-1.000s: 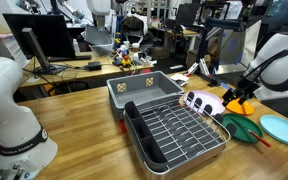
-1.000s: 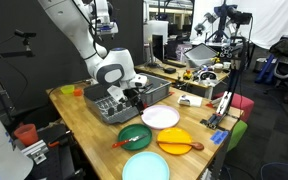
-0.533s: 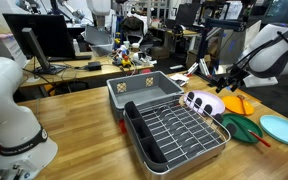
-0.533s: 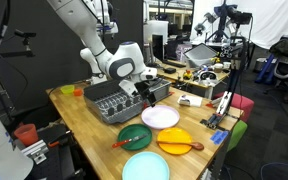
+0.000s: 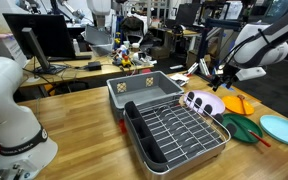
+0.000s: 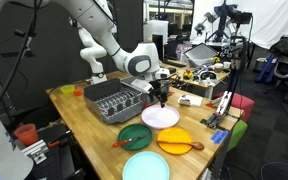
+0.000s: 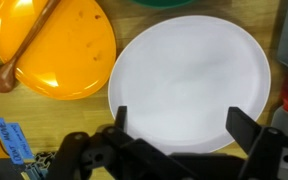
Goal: Place the knife on the green plate then put the pink plate on the dish rack
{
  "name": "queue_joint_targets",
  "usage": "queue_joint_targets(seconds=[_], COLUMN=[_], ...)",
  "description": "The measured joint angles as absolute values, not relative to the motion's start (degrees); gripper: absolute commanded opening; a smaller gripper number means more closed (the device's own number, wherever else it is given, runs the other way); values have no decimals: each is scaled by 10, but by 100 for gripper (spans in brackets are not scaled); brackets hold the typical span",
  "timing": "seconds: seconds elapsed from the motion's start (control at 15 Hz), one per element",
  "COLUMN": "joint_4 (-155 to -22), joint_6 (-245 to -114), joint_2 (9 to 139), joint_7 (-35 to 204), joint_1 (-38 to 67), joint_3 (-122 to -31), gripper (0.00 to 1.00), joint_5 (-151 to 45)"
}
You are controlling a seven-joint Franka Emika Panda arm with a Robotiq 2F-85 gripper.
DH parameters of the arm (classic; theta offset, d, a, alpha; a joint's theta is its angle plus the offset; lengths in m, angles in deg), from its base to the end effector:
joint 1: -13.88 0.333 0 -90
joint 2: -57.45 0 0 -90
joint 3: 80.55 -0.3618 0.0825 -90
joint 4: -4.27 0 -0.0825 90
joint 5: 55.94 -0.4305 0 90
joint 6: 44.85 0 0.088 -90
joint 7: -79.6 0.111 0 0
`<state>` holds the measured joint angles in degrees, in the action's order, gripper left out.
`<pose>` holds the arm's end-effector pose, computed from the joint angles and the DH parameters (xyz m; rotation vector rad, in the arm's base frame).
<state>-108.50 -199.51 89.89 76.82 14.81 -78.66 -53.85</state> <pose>0.6821 -0.0092 0.1927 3.0885 0.1082 0.2536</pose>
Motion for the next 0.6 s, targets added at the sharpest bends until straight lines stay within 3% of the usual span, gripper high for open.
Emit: queue_joint_targets(seconds=[0.6], joint_4=[-943], joint_6=[-1909], joint_2=[1003], joint_7=[765], joint_1=[147], joint_3=[-762], gripper=[100], joint_5=[-495])
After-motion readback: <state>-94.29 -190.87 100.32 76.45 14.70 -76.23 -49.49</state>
